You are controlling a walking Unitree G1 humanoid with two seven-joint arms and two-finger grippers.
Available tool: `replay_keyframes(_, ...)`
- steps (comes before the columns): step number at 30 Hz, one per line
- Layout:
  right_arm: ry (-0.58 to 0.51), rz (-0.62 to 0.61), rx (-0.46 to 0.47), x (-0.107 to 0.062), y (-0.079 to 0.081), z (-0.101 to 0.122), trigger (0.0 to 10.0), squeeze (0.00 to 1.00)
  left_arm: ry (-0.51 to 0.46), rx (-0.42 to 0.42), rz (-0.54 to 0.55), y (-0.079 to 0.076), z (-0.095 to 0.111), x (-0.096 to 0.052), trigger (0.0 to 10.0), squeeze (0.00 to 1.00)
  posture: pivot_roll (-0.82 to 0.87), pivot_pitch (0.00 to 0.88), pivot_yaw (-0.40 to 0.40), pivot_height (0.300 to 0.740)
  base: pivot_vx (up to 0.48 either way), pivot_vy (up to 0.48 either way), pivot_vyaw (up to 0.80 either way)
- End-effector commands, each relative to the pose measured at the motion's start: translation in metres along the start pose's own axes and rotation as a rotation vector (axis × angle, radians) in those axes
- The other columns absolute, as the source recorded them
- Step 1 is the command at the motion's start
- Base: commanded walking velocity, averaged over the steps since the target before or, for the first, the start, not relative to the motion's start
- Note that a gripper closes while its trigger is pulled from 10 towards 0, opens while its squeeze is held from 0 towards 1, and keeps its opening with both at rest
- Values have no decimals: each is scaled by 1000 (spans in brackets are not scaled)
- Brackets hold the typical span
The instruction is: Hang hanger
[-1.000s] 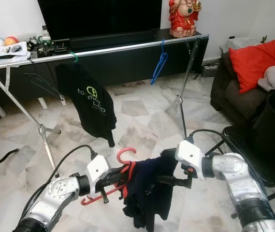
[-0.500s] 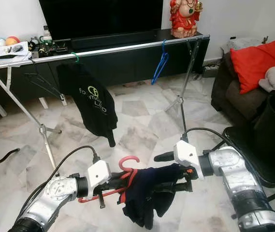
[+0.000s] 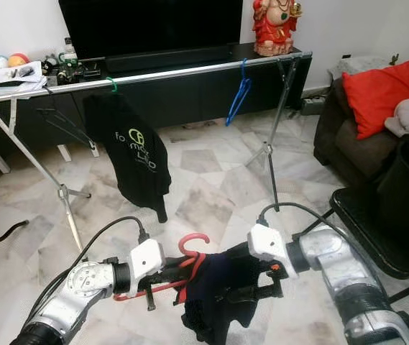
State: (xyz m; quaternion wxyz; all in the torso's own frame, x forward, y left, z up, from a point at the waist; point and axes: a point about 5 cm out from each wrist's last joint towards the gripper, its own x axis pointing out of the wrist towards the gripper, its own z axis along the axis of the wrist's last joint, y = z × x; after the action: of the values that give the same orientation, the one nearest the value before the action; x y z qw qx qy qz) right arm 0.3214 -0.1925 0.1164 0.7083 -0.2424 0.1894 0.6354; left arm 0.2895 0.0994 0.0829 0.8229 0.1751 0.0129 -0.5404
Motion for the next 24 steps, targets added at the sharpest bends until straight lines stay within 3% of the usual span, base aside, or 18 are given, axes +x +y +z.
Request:
replay_keyframes(1,21,-41,-22,2,-4,2,10000,0,-35,48,-10,3,10,3,10000,0,46,91,10,740,0,0,0)
replay_keyframes(12,-108,-213,-33,7,-22,20,10000,0,-35,42,-9,2,10,2,10000,0,52,97,12,740,0,0,0)
replay_keyframes(24,3,-15,-4,14,-6,2,10000,0,-36,40,-10,2,10,3,10000,0,54,99,7,740,0,0,0)
